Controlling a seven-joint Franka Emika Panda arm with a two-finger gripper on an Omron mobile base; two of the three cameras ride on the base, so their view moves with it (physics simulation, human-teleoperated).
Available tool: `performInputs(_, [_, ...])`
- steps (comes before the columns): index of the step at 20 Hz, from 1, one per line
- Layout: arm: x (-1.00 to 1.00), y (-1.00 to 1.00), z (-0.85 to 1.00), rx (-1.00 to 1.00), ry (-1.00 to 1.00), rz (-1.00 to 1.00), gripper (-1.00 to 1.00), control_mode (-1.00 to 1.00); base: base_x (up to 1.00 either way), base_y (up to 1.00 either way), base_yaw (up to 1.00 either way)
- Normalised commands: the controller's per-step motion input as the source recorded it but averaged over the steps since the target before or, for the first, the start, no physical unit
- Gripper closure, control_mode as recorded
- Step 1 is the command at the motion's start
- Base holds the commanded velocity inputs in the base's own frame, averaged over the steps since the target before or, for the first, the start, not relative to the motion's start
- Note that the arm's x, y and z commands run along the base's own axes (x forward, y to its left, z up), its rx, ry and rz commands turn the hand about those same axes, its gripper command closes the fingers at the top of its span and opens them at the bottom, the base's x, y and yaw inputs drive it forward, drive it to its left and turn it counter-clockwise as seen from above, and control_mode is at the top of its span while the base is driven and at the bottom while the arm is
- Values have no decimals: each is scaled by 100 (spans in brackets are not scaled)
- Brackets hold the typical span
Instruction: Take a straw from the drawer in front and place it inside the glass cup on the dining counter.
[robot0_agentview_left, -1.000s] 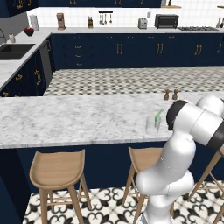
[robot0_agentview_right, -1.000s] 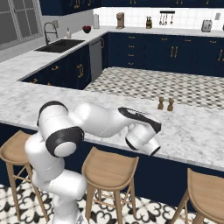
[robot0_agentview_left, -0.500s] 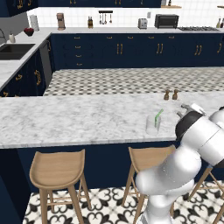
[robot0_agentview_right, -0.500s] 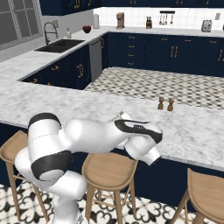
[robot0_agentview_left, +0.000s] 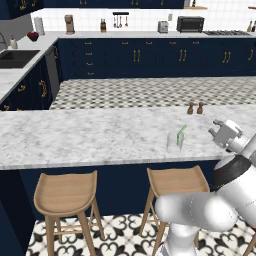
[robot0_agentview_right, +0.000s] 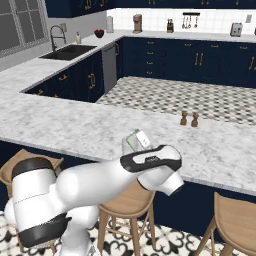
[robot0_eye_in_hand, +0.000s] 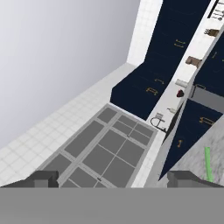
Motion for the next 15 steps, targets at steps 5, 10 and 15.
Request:
performInputs(5, [-19, 16, 19, -3, 0, -3, -100, -100, 0, 0, 0])
performInputs(10, [-10, 25, 15, -3, 3, -2, -100, -100, 0, 0, 0])
performInputs(15, [-4, 29, 17, -3, 5, -2, -100, -100, 0, 0, 0])
